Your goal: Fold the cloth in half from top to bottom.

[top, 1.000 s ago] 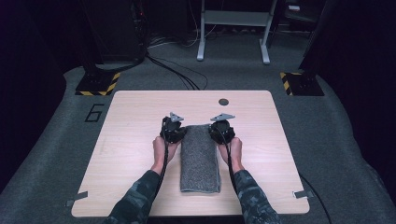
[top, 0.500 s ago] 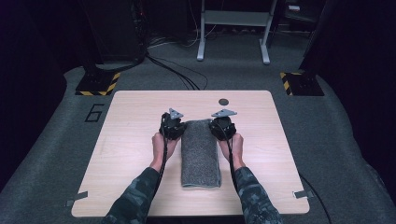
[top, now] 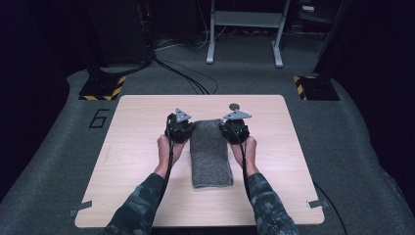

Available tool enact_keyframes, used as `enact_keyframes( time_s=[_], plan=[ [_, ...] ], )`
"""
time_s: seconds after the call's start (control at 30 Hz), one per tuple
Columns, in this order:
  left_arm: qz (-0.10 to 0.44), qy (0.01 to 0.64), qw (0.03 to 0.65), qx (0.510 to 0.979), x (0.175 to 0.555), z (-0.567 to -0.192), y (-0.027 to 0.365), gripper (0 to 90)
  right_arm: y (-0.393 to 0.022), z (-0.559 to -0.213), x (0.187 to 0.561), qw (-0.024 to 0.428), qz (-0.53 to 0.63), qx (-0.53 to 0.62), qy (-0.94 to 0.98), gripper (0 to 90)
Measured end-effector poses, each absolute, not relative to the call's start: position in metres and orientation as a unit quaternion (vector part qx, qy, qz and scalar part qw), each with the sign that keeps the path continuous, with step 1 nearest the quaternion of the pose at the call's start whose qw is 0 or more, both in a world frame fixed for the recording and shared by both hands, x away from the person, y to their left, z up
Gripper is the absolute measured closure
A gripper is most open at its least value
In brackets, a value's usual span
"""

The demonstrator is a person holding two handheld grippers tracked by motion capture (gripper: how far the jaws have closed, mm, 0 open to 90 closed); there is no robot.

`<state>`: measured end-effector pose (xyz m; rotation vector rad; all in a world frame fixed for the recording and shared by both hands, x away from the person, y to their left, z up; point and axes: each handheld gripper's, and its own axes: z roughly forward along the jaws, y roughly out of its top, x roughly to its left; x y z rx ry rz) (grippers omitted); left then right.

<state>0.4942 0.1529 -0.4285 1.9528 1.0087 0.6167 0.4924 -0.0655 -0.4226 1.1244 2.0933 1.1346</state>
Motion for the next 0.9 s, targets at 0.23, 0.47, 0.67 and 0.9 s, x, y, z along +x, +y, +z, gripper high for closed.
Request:
enact_keyframes(
  time_s=[0.23, 0.47, 0.67, 0.9],
  plan=[
    [0.240, 0.387, 0.420, 0.785, 0.480, -0.433, 0.149, 85.3, -0.074, -0.432, 0.478, 0.248, 0.419, 0.409, 0.772, 87.1],
    [0.236, 0.379, 0.418, 0.791, 0.467, -0.436, 0.147, 85.2, -0.080, -0.440, 0.466, 0.242, 0.419, 0.409, 0.774, 86.9],
    [0.229, 0.379, 0.422, 0.791, 0.458, -0.442, 0.147, 85.1, -0.081, -0.446, 0.455, 0.242, 0.419, 0.401, 0.778, 86.9],
    [0.218, 0.377, 0.416, 0.798, 0.449, -0.447, 0.149, 85.1, -0.081, -0.453, 0.446, 0.236, 0.416, 0.398, 0.783, 86.8]
  ],
)
